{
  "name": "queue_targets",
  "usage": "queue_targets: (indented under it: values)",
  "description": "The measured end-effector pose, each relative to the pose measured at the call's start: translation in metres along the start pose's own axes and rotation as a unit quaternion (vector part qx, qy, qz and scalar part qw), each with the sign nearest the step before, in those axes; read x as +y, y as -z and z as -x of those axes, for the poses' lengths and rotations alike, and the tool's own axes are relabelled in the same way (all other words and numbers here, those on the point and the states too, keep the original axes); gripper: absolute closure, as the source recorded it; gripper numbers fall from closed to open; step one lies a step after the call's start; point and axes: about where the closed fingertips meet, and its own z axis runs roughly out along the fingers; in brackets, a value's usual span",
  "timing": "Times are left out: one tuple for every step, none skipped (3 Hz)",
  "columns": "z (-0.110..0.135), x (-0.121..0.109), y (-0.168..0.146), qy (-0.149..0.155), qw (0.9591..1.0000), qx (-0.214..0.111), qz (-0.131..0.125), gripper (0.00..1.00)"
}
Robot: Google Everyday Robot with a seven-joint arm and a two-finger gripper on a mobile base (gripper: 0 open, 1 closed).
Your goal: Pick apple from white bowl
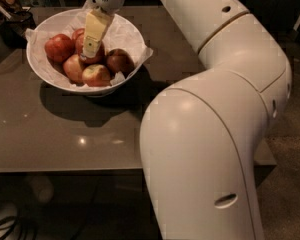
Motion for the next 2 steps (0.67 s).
queue_targets:
  values:
    - [0.0001,-0.0010,-0.0071,-0.005,0.9999,0.002,0.009,0.21]
    - [0.0025,0.0002,-0.0156,-0.005,0.9998,0.006,0.019,0.22]
